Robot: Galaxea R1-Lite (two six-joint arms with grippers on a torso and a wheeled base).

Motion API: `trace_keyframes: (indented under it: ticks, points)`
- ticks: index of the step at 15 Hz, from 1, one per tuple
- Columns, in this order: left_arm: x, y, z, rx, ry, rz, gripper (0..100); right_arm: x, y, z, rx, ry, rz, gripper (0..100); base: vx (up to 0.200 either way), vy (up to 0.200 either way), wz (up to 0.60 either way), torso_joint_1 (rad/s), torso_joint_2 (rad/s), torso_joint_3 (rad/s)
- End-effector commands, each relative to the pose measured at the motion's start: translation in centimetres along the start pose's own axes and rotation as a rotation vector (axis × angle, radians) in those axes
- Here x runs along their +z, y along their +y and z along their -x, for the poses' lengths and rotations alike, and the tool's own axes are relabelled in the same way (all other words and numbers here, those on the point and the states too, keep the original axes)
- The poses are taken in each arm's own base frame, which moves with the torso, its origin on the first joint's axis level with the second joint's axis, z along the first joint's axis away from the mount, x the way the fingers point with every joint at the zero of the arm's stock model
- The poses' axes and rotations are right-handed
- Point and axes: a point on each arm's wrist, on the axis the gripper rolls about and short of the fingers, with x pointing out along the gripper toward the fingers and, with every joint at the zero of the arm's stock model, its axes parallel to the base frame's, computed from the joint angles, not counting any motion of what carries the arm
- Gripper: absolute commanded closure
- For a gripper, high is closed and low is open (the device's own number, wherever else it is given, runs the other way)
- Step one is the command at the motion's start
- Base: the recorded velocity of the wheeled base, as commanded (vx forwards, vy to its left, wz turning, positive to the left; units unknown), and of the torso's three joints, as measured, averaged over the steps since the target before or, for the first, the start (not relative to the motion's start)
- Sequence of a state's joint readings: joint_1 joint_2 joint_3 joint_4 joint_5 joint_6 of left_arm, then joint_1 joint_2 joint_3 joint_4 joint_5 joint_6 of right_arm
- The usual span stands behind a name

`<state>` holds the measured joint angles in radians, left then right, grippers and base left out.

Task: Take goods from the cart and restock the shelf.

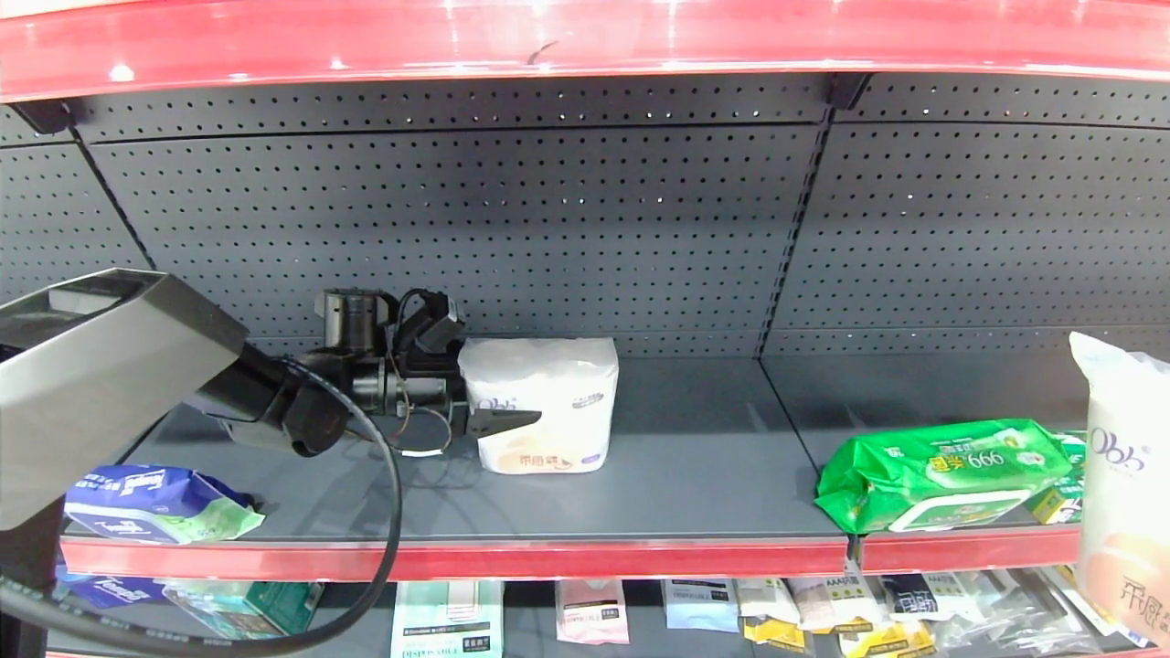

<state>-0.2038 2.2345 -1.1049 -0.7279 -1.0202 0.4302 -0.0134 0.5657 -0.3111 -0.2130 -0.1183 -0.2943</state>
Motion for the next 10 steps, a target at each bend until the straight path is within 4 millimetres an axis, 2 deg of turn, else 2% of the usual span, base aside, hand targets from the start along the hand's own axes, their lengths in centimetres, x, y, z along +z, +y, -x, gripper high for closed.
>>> trace_keyframes:
  ticks: [1,8,9,10]
  points:
    - [0.38,-0.08,-0.16,-0.004,-0.006,-0.011,0,0.04,0.00,-0.08,0.001,0.003,0.001,100,0.000,0.000,0.00,0.000,0.00,0.000]
    - [-0.06,-0.21,-0.11,0.011,0.010,-0.006,0,0.08,-0.02,-0.08,-0.001,0.002,0.000,100,0.000,0.000,0.00,0.000,0.00,0.000]
    - [-0.09,-0.26,-0.08,0.014,0.014,0.006,100,0.04,0.00,-0.08,0.002,0.002,0.001,100,0.000,0.000,0.00,0.000,0.00,0.000]
    - [-0.20,-0.43,-0.01,0.014,0.017,0.011,100,0.00,0.01,-0.09,0.001,0.004,0.001,100,0.000,0.000,0.00,0.000,0.00,0.000]
